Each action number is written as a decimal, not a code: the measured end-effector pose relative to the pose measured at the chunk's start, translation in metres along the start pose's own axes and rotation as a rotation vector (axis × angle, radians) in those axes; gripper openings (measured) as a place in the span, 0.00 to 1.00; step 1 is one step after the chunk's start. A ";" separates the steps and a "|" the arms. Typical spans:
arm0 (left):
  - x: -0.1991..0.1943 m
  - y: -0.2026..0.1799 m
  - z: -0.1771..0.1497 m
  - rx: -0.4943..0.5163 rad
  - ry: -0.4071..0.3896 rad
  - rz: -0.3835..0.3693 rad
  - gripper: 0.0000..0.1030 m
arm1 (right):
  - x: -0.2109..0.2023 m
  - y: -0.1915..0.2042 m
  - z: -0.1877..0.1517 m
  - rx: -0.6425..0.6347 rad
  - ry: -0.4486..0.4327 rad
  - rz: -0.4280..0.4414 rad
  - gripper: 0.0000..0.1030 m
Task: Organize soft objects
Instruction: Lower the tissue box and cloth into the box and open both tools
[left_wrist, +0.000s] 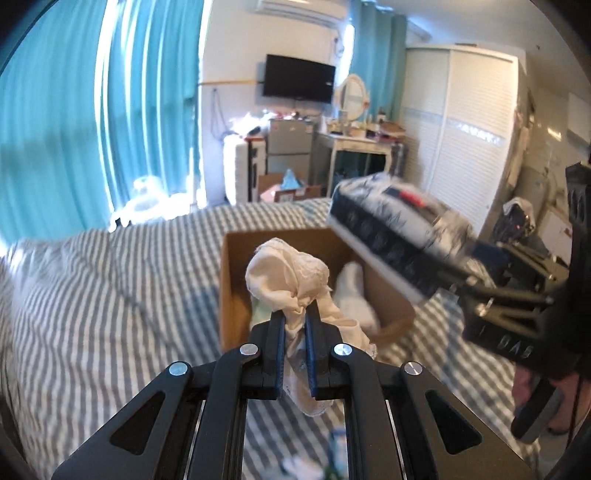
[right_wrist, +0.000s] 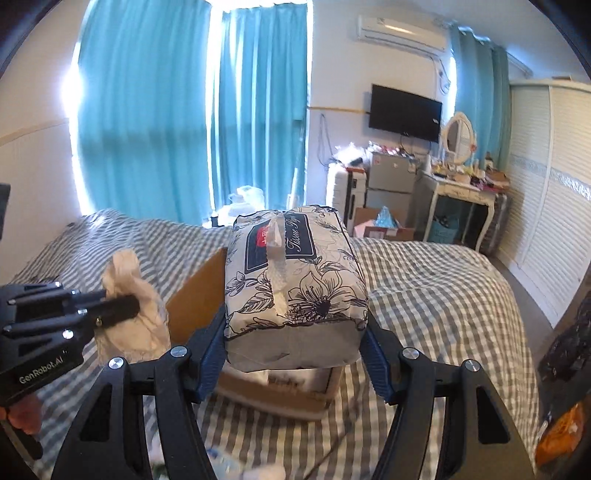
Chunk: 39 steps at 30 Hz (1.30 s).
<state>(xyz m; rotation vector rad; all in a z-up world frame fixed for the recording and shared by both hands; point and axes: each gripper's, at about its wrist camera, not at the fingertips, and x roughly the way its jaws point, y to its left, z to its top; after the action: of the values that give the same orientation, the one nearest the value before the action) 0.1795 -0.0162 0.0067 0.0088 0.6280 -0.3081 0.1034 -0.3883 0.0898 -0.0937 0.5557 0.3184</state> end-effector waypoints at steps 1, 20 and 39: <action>0.007 0.002 0.006 0.009 0.003 -0.001 0.08 | 0.013 0.000 0.003 0.006 0.012 -0.001 0.63; 0.118 0.009 0.010 0.157 0.119 -0.029 0.16 | 0.107 -0.025 -0.004 0.067 0.154 0.064 0.79; -0.005 -0.008 0.028 0.097 -0.039 0.077 0.60 | -0.049 -0.023 0.028 0.016 -0.050 0.007 0.95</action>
<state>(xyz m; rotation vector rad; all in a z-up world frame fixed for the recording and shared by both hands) 0.1895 -0.0255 0.0335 0.1195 0.5721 -0.2629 0.0854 -0.4190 0.1393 -0.0683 0.5085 0.3224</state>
